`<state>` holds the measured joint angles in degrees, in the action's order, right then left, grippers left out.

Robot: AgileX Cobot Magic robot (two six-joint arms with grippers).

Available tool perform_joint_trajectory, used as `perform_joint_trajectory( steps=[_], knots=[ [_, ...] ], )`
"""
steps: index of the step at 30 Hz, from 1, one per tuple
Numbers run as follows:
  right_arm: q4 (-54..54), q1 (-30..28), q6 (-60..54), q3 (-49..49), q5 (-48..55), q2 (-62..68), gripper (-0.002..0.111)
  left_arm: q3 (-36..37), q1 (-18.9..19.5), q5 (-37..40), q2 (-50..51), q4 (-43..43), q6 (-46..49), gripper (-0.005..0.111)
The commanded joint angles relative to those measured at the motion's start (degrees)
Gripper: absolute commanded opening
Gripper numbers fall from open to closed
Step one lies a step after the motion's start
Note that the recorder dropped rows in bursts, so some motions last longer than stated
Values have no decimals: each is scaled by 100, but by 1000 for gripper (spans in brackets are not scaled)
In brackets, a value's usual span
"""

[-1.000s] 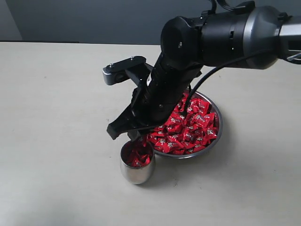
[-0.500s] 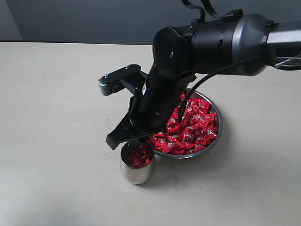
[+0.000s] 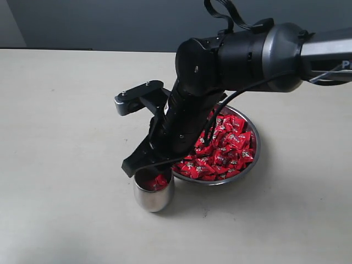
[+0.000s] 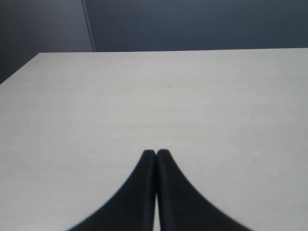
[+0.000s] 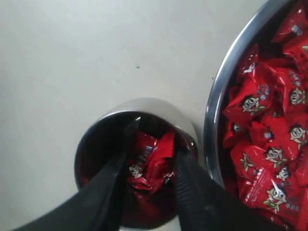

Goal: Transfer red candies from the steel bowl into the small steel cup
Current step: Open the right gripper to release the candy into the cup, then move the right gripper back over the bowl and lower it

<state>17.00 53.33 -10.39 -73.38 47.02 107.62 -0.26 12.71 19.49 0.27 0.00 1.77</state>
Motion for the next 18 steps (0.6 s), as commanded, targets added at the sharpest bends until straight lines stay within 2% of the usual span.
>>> perform_joint_trajectory(
  steps=[1,13,18],
  knots=[
    [200,2,-20,6,23,-15,34,26,-27,-58,-27,-35,-8,0],
    [258,2,-57,-6,30,-506,33,26,-27,-58,-27,-35,-8,0],
    [-387,-18,-20,-6,-139,-880,33,26,-27,-58,-27,-35,-8,0]
  ],
)
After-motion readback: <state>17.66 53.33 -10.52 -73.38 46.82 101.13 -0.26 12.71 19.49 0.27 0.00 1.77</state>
